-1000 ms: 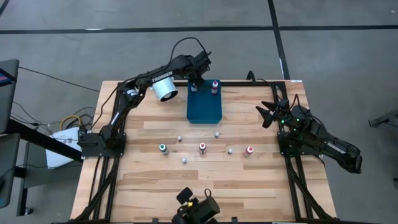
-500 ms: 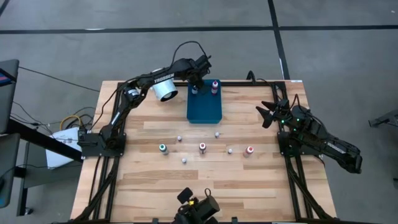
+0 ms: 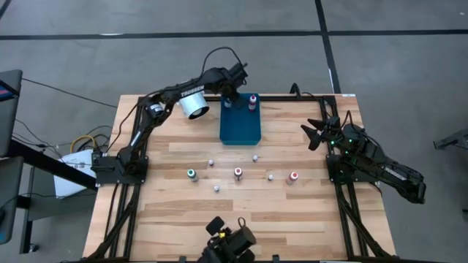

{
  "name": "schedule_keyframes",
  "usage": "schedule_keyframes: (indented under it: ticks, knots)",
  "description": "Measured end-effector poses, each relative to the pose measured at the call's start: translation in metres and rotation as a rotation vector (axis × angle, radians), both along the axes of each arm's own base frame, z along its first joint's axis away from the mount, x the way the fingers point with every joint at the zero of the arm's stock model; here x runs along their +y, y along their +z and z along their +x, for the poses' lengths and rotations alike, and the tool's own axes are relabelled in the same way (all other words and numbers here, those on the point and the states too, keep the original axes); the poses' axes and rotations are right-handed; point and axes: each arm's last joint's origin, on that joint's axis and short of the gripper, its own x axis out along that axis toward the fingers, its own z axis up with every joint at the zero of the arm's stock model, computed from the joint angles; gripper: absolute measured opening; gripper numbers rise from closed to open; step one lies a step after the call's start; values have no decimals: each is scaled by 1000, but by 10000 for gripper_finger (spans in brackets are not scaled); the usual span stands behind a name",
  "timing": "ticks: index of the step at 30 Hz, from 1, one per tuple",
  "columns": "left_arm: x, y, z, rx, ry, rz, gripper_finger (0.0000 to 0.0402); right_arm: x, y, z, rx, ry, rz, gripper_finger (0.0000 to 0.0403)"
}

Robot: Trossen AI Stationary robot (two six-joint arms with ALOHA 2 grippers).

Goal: Pick & Place food coloring
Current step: Put the large black food coloring bottle into the blue bin

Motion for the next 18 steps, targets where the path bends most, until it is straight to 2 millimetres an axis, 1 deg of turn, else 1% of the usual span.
schedule_keyframes:
  ticks: [6,18]
  knots:
    - [2,0,-2,-12,-4,-17,118,0,0,0,0,0,0,225]
    - [1,-1,-2,-4,-11,-25,146,0,0,0,0,0,0,225]
